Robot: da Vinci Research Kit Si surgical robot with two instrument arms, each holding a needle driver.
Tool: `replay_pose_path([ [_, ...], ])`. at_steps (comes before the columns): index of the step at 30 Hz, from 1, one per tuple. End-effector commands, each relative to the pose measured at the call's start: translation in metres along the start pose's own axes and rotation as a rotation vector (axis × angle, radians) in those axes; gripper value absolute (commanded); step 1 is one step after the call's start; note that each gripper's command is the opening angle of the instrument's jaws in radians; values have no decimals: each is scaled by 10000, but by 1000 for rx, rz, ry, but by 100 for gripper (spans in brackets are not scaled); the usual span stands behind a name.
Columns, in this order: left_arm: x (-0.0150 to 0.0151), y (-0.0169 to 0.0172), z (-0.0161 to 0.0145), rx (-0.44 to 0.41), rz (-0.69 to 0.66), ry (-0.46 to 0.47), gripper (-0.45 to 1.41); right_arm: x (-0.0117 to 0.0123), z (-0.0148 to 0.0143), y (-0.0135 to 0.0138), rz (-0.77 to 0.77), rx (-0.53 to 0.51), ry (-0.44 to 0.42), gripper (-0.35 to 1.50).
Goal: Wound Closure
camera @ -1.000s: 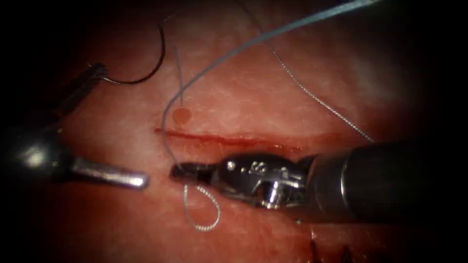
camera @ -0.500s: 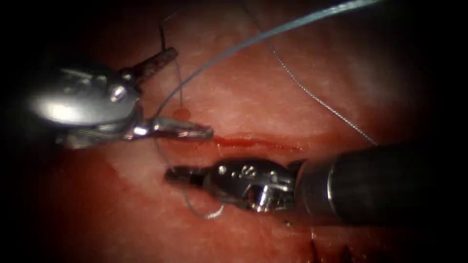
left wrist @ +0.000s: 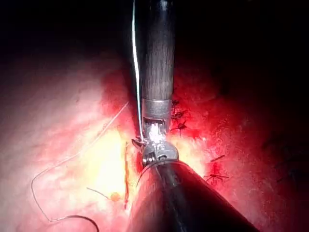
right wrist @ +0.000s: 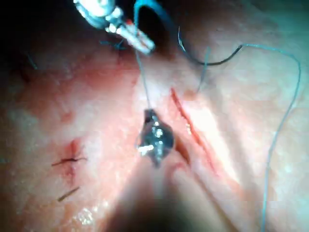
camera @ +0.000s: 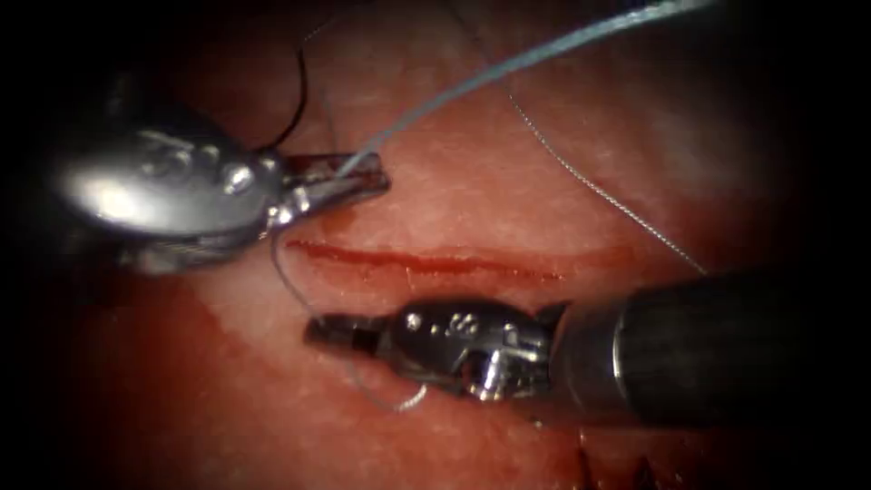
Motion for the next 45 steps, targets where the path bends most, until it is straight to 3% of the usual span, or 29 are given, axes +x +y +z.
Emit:
replay_pose_path([
  [1,-6,7,-2,-12,-3,2,-45,-4,1,-6,6,5,7,-35],
  [8,-22,-22,-31,-9,-11,65,-45,17,-48,-14,24,32,66,-35],
  [16,-43,-49,-33,-6,4,102,-45,54,-84,-36,-11,95,105,-35],
  [17,-45,-50,-32,-8,-6,105,-45,57,-85,-38,-15,95,111,-10],
  [19,-49,-50,-31,-16,-27,112,-45,62,-86,-40,-28,95,118,69],
  [21,-52,-50,-31,-31,-65,126,-45,65,-89,-42,-32,103,122,115],
  [24,-57,-49,-34,-79,-132,173,-45,69,-95,-41,-30,158,167,133],
  [29,-62,-52,-40,-165,-219,259,-45,79,-121,-32,-30,214,212,145],
  [33,-64,-54,-41,-238,-278,334,-45,84,-144,-17,-53,235,252,130],
  [35,-62,-53,-39,-264,-308,360,-45,83,-142,-9,-72,213,268,108],
  [37,-58,-51,-37,-289,-333,380,-45,79,-131,-3,-83,204,269,66],
  [38,-56,-49,-35,-308,-348,389,-45,77,-125,-2,-85,198,269,15],
  [39,-52,-46,-33,-333,-369,408,-45,75,-117,-1,-94,191,269,-22],
  [40,-48,-43,-31,-353,-384,420,-45,72,-105,-1,-99,181,272,-35],
  [45,-23,-27,-9,-453,-429,458,-45,59,-47,-3,-134,140,262,-35],
])
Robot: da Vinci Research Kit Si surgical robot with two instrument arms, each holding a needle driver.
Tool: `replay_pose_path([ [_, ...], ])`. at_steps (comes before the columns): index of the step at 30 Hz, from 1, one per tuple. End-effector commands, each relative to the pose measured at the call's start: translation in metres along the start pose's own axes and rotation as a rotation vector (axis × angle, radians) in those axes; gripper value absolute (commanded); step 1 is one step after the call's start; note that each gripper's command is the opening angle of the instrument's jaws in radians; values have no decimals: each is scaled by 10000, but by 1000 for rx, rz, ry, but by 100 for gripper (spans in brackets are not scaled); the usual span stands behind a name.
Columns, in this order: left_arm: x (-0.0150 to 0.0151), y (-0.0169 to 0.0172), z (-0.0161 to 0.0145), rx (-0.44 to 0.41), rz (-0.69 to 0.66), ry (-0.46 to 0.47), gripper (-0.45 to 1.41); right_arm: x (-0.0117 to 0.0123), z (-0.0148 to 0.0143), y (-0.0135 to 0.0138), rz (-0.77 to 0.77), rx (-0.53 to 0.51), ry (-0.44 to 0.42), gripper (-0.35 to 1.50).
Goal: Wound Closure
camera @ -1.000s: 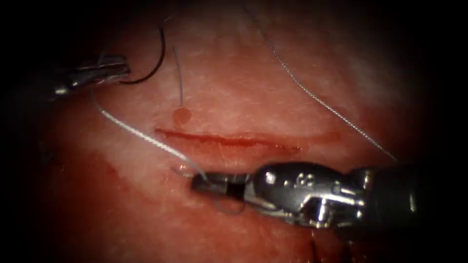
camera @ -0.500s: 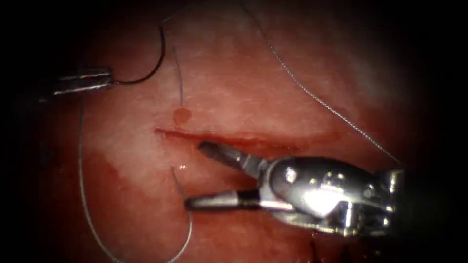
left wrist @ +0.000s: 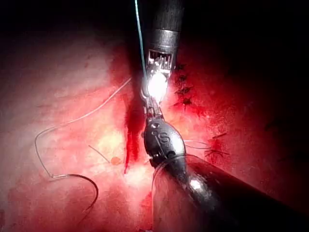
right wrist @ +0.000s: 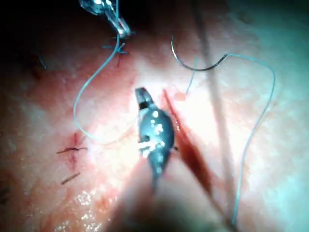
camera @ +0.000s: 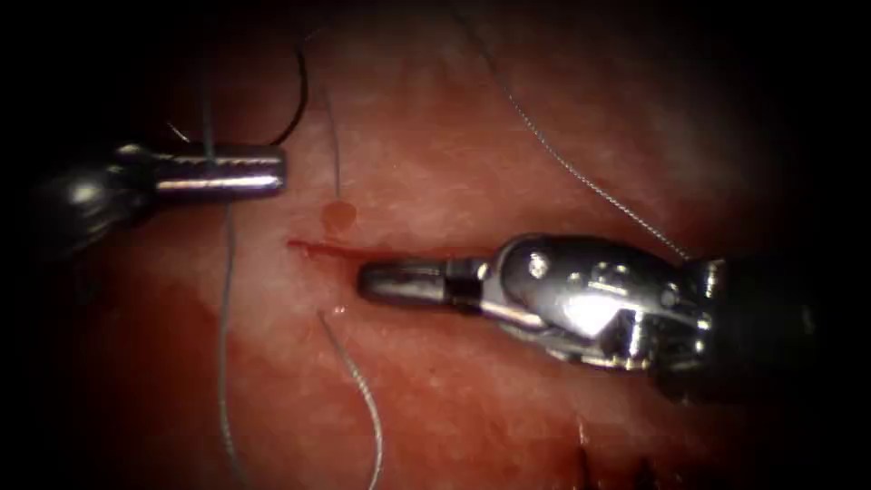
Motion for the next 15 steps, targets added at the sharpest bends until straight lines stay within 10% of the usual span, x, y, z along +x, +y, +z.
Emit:
replay_pose_path([
  [1,-10,4,8,-11,-7,-1,-45,-15,25,-6,-11,-3,-6,-35],
  [15,-16,-42,46,-93,-38,36,-45,-47,110,-14,-64,47,-9,-35],
])
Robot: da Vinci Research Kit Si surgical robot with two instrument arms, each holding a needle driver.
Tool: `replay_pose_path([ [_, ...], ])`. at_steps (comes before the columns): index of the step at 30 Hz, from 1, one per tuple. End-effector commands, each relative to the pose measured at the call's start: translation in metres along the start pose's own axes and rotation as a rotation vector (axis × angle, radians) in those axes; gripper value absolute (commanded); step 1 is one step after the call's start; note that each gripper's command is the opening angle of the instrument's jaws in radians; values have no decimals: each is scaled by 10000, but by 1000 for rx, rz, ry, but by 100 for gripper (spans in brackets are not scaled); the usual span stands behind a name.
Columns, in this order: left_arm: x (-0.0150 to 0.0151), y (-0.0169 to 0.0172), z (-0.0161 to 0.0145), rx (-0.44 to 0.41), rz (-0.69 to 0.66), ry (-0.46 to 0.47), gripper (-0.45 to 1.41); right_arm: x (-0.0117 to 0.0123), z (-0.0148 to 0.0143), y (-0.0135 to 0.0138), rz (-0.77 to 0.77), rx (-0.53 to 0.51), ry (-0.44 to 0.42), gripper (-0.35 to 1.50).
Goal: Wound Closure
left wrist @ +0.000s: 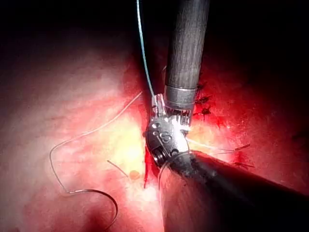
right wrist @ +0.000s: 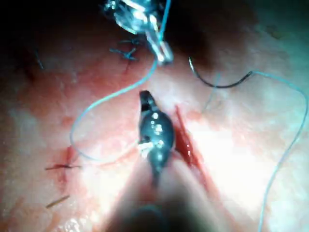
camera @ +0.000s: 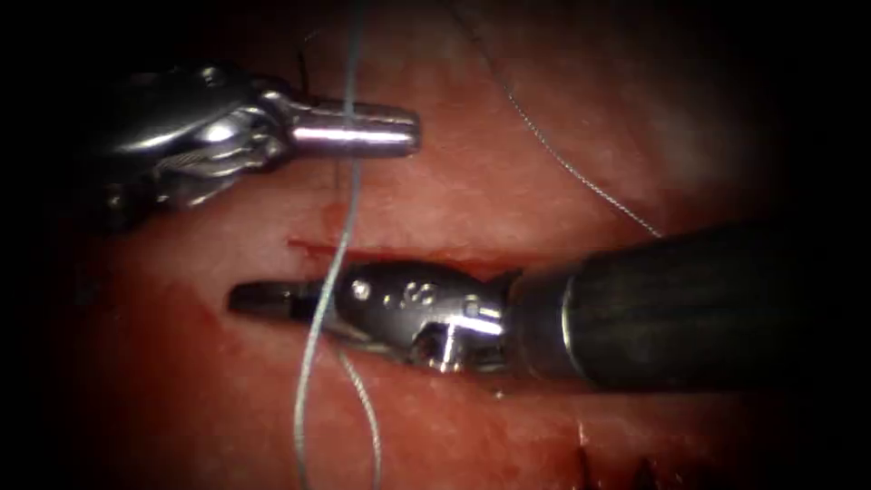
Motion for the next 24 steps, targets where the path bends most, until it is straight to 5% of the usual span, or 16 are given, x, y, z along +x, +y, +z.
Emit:
replay_pose_path([
  [1,-13,-2,2,-7,3,7,-45,0,11,-12,-2,17,32,-35],
  [14,-66,-76,-16,-2,74,48,-45,29,-5,-16,0,45,213,-35],
  [24,-102,-92,-17,25,79,66,-45,56,-22,-9,16,19,370,-28],
])
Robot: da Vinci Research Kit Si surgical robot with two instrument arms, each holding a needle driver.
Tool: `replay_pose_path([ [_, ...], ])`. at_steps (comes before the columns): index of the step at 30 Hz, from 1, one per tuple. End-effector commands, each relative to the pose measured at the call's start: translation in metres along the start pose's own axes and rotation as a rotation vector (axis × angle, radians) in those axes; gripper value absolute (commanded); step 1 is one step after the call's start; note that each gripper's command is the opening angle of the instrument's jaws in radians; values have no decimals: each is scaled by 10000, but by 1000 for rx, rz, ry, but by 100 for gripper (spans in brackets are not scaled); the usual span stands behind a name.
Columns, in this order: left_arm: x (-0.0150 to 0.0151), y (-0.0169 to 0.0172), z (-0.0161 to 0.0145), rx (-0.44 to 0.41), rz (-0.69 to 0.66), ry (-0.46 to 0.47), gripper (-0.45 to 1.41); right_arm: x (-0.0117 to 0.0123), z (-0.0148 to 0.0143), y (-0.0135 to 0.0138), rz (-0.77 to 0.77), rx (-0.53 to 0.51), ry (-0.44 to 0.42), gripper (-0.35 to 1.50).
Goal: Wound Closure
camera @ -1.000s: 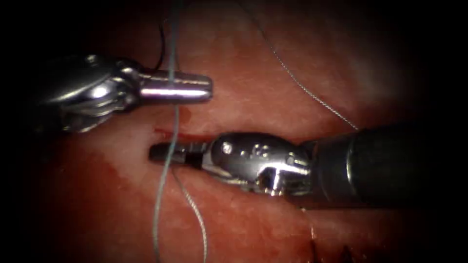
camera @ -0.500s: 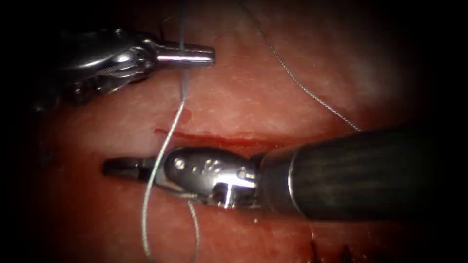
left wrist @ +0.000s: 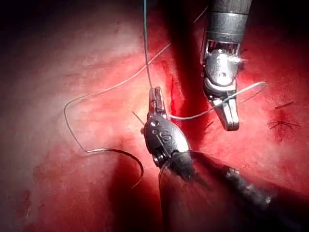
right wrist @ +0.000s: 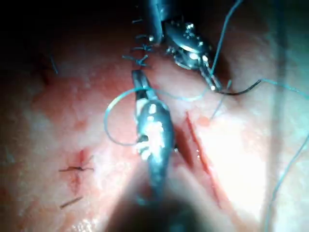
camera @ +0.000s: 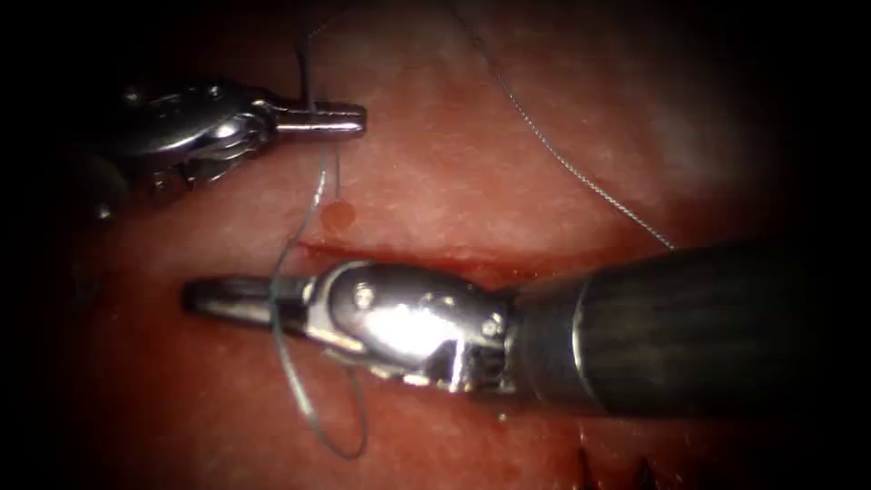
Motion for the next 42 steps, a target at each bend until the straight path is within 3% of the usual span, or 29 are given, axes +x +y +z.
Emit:
replay_pose_path([
  [1,-13,7,1,0,-4,-2,-45,-4,1,-7,7,-4,13,-23],
  [6,-21,13,-14,12,3,-5,-45,10,-20,0,19,-69,38,29],
  [9,-25,19,-26,25,7,1,-45,15,-31,3,24,-117,63,46],
  [22,-39,68,-51,66,13,18,-45,16,-56,27,37,-350,7,54],
  [30,-41,101,-57,61,11,19,-45,3,-62,42,29,-430,-144,42],
  [34,-32,117,-59,51,1,18,-45,-17,-57,47,21,-432,-233,41],
  [38,-12,126,-57,46,-13,17,-45,-48,-47,46,12,-365,-319,39],
  [42,12,129,-53,41,-6,24,-45,-68,-40,39,7,-317,-378,68],
])
